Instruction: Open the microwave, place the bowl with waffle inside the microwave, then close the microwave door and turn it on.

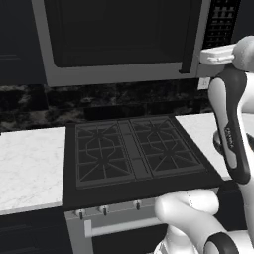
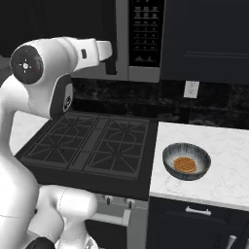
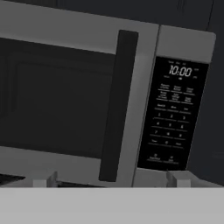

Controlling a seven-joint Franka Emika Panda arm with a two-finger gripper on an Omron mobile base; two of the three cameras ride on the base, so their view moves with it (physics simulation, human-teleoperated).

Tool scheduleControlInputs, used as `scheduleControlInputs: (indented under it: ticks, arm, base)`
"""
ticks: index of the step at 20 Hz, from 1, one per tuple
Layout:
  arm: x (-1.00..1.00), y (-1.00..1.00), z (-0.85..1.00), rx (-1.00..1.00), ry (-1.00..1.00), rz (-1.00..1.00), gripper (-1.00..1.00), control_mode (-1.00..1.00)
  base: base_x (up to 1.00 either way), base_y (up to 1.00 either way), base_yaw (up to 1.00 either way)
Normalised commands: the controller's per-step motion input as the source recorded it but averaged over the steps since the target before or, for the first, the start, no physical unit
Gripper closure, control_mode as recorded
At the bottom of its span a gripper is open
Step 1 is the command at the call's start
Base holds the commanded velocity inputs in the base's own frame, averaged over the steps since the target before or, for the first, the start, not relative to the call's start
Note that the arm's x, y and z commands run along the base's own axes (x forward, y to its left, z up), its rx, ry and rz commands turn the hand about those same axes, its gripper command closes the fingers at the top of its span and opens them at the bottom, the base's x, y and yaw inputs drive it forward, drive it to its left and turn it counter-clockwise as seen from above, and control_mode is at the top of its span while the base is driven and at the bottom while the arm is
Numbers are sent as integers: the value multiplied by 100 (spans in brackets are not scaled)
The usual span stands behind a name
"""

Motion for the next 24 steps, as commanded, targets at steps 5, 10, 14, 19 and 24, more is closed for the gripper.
scheduleControlInputs:
  ticks: [5, 10, 14, 19, 24]
  arm:
    - [14, -1, -12, 0, -17, 0, -100, -100]
    - [25, 0, -1, 0, -8, 0, -100, -100]
    - [36, -2, 4, 2, 0, 0, -100, -100]
    - [46, 0, 0, 7, 0, 0, -100, -100]
    - [60, 0, -4, 7, 0, 0, -100, -100]
  base:
    - [0, 0, 0]
    - [0, 0, 0]
    - [0, 0, 0]
    - [0, 0, 0]
    - [0, 0, 0]
